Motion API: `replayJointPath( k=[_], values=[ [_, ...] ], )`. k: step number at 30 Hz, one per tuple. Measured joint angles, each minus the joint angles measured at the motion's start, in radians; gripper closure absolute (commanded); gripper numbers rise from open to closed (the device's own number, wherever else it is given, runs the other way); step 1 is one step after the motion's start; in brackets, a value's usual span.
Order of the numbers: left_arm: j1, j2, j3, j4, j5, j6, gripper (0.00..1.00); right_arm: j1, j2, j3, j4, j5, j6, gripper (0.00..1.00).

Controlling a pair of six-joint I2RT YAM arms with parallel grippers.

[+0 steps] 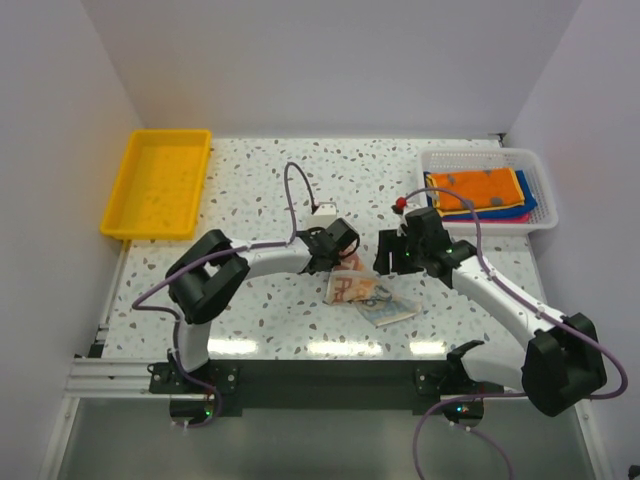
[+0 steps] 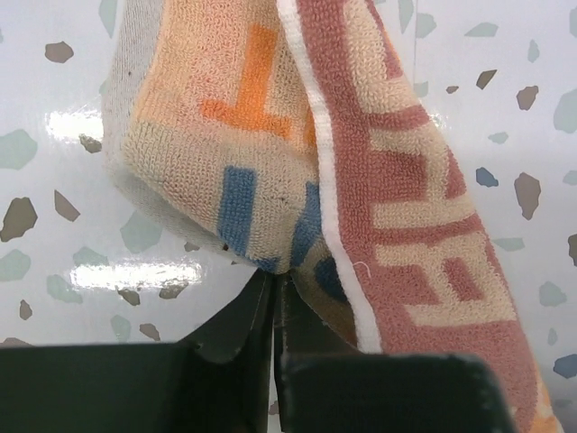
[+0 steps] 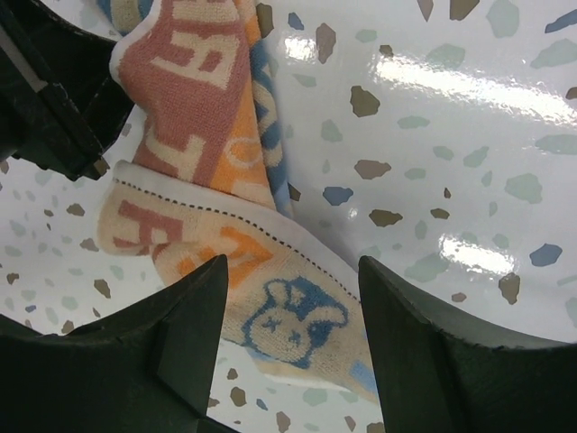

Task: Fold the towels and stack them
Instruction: Flatten out the crumpled towel

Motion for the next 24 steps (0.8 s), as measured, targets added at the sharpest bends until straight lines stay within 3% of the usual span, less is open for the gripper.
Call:
replayJointPath(
  k=[6,9,14,18,19,22,24],
  values=[
    [0.008,-0.019,-0.016,0.000,-0.009,0.024,1.00,0.000,0.026,0.002,0.046,-0.090,-0.013,0.33],
    [0.023,-0.049,-0.042,-0.028,-0.010,0.058,1.00,0.006,0.101,0.005,0.082,-0.176,-0.024,0.24],
    [0.052,-0.089,-0.073,-0.082,-0.002,0.120,1.00,0.086,0.224,0.024,0.092,-0.226,-0.067,0.22],
    [0.068,-0.111,-0.092,-0.106,0.017,0.159,1.00,0.138,0.303,0.031,0.112,-0.230,-0.079,0.44],
    [0.072,-0.117,-0.098,-0.108,0.022,0.165,1.00,0.138,0.318,0.031,0.112,-0.224,-0.078,0.67],
    [0.096,-0.145,-0.129,-0.111,0.043,0.189,1.00,0.137,0.333,0.031,0.103,-0.171,-0.071,1.00],
    [0.120,-0.171,-0.156,-0.114,0.060,0.202,1.00,0.134,0.327,0.033,0.090,-0.118,-0.057,1.00]
  ],
)
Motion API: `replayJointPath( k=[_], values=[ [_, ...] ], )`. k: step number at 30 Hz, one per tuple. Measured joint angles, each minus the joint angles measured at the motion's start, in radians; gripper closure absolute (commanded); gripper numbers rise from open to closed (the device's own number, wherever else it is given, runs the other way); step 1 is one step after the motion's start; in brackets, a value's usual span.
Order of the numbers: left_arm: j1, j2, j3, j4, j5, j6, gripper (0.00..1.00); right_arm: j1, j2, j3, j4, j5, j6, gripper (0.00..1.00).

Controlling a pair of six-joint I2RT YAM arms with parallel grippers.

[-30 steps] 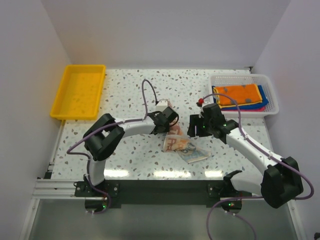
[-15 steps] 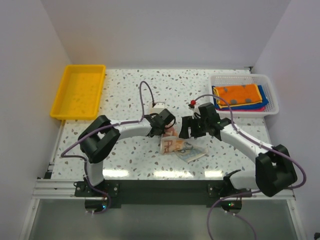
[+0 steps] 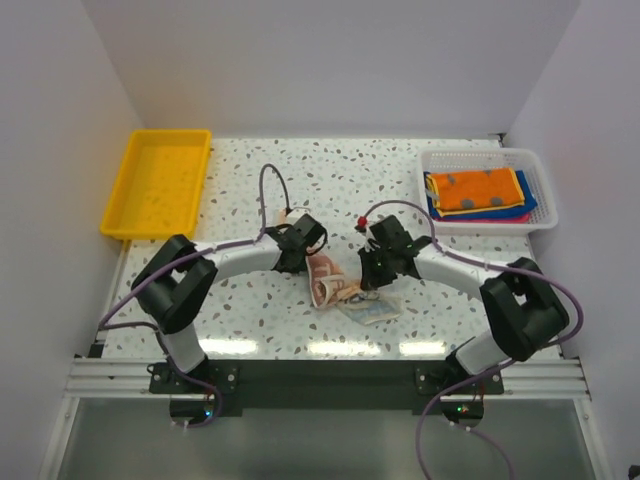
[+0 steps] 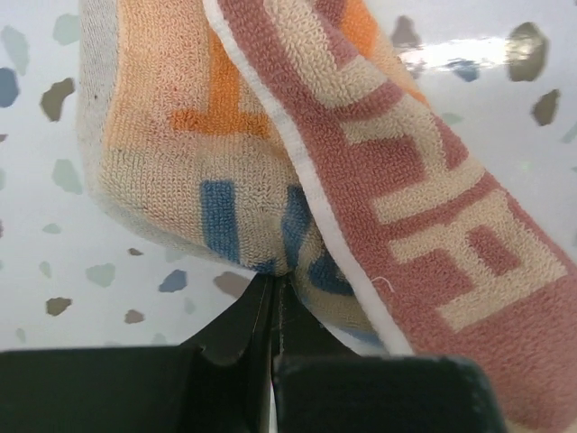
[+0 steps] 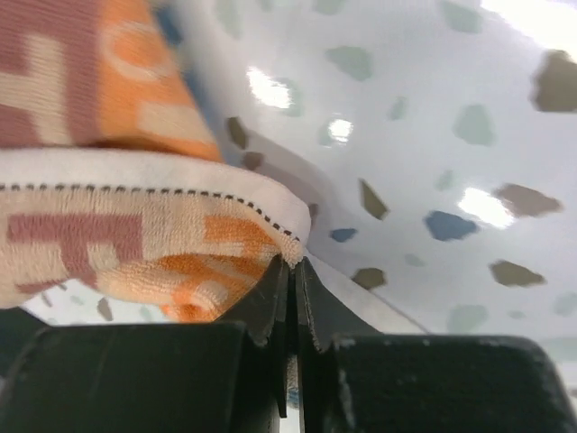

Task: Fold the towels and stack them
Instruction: Flatten out the crumpled towel

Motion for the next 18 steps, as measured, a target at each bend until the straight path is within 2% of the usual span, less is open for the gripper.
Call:
replayJointPath(
  k=[4,11,18],
  values=[
    [0.055,-0.050,-0.057,-0.005,0.026,0.033,1.00,-0.057,-0.064,0.000,-0.058,0.105,0.050,1.00],
    [0.074,-0.087,-0.094,-0.015,0.056,0.101,1.00,-0.335,-0.269,-0.052,-0.121,0.252,0.206,1.00],
    [0.110,-0.101,-0.093,-0.079,0.060,0.163,1.00,-0.526,-0.393,-0.196,-0.157,0.249,0.369,1.00]
  ],
)
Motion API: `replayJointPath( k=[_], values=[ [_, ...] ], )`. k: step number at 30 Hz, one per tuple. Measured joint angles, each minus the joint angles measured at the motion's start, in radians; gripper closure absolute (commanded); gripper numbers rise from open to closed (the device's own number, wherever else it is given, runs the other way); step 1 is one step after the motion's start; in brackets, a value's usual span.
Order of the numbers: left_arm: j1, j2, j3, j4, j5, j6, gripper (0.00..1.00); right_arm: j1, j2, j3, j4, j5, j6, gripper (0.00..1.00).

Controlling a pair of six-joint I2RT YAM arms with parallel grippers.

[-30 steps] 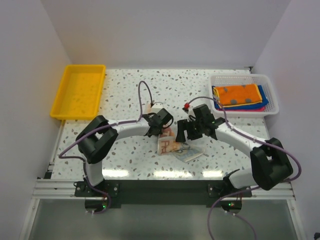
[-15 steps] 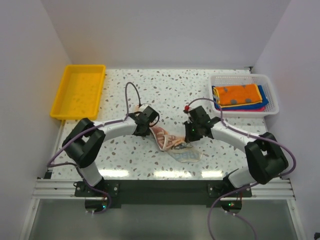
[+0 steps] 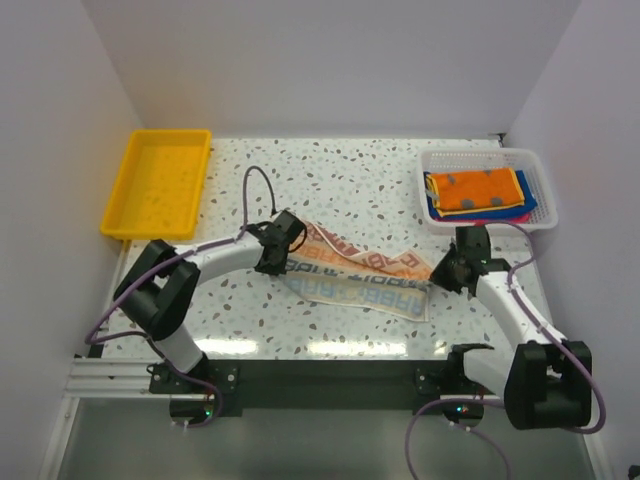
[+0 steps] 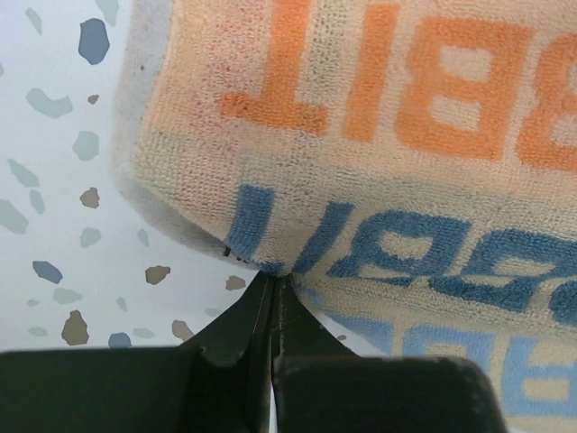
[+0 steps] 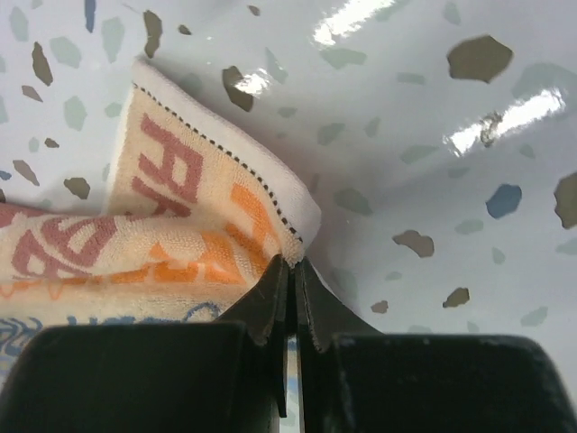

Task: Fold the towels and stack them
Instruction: Flatten out the crumpled towel

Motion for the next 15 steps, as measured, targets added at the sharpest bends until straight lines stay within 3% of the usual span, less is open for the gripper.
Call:
replayJointPath(
  k=[2,3,4,5,8,9,10,12,15],
  values=[
    [0.012,0.000,0.008,-0.006,0.003,0.011,0.99,-0.030,-0.035,-0.025,-0.011,-0.013,0.037,1.00],
    [0.018,0.000,0.014,-0.006,0.004,0.018,0.93,-0.040,-0.055,-0.032,-0.018,-0.022,0.050,0.97],
    [0.025,0.000,0.022,-0.006,0.009,0.028,0.87,-0.047,-0.075,-0.035,-0.024,-0.024,0.058,0.91],
    [0.031,0.000,0.032,-0.005,0.011,0.038,0.81,-0.053,-0.091,-0.035,-0.027,-0.028,0.057,0.78],
    [0.060,0.001,0.060,-0.027,-0.035,0.080,0.46,-0.064,-0.106,-0.025,-0.031,-0.016,0.014,0.58],
    [0.069,0.001,0.069,-0.035,-0.046,0.088,0.30,-0.061,-0.101,-0.013,-0.034,-0.015,-0.008,0.55],
    [0.076,0.001,0.076,-0.041,-0.054,0.097,0.24,-0.047,-0.097,0.000,-0.039,-0.013,-0.027,0.52],
    [0.084,-0.002,0.095,-0.048,-0.073,0.099,0.18,0.029,-0.085,0.050,-0.047,0.003,-0.080,0.49],
    [0.084,-0.047,0.099,-0.062,-0.087,0.093,0.21,0.164,-0.047,0.140,-0.044,0.012,-0.149,0.49]
  ],
)
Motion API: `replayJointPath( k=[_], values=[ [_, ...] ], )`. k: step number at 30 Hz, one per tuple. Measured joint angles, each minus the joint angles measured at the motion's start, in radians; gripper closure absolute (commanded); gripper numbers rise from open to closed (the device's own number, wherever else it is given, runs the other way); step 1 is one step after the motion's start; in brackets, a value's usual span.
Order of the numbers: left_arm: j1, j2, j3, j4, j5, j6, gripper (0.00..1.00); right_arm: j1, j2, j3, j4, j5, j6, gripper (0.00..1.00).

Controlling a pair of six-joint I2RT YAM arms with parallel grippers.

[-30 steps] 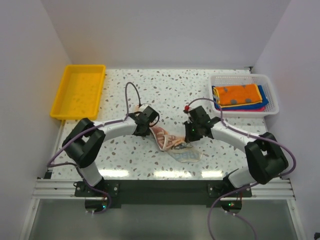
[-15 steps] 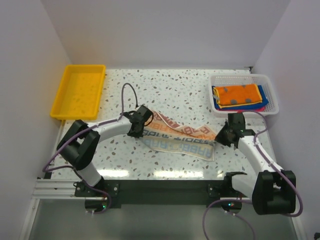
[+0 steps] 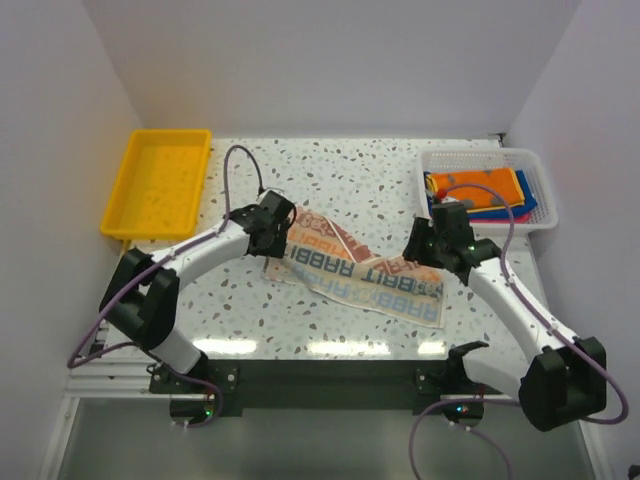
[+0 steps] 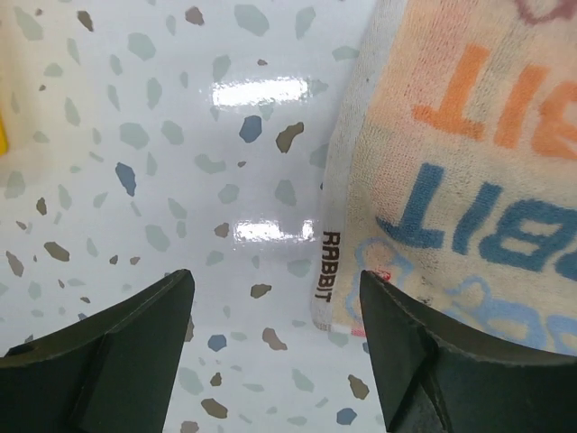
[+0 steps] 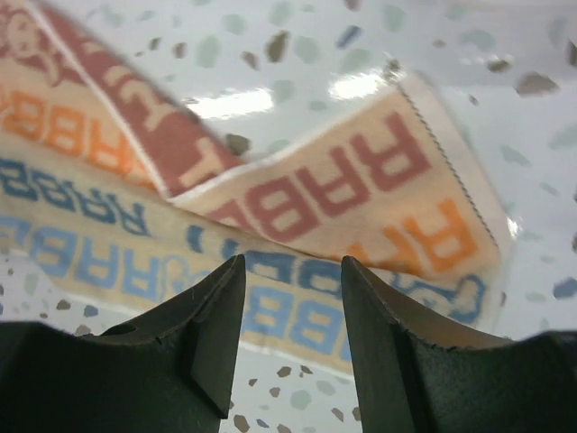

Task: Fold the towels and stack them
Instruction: Flatten out the crumpled towel

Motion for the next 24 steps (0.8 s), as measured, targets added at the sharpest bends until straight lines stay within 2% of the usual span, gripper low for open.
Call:
replayJointPath(
  k=[2,6,9,16,24],
  values=[
    [0.000,-0.049,0.000,-0.010,0.000,-0.019,0.25,0.085,0.047,0.069,0.009,-0.002,-0.047,0.50],
    [0.000,-0.145,-0.019,0.009,0.027,-0.085,0.40,0.205,0.200,0.197,0.039,-0.020,-0.152,0.55],
    [0.000,-0.151,-0.063,0.043,0.098,-0.139,0.43,0.248,0.341,0.284,0.045,-0.043,-0.209,0.56],
    [-0.010,-0.055,-0.118,0.094,0.219,-0.210,0.46,0.280,0.571,0.378,0.026,-0.067,-0.323,0.52],
    [-0.010,-0.007,-0.162,0.117,0.234,-0.238,0.48,0.257,0.627,0.371,0.007,0.021,-0.290,0.54]
  ],
)
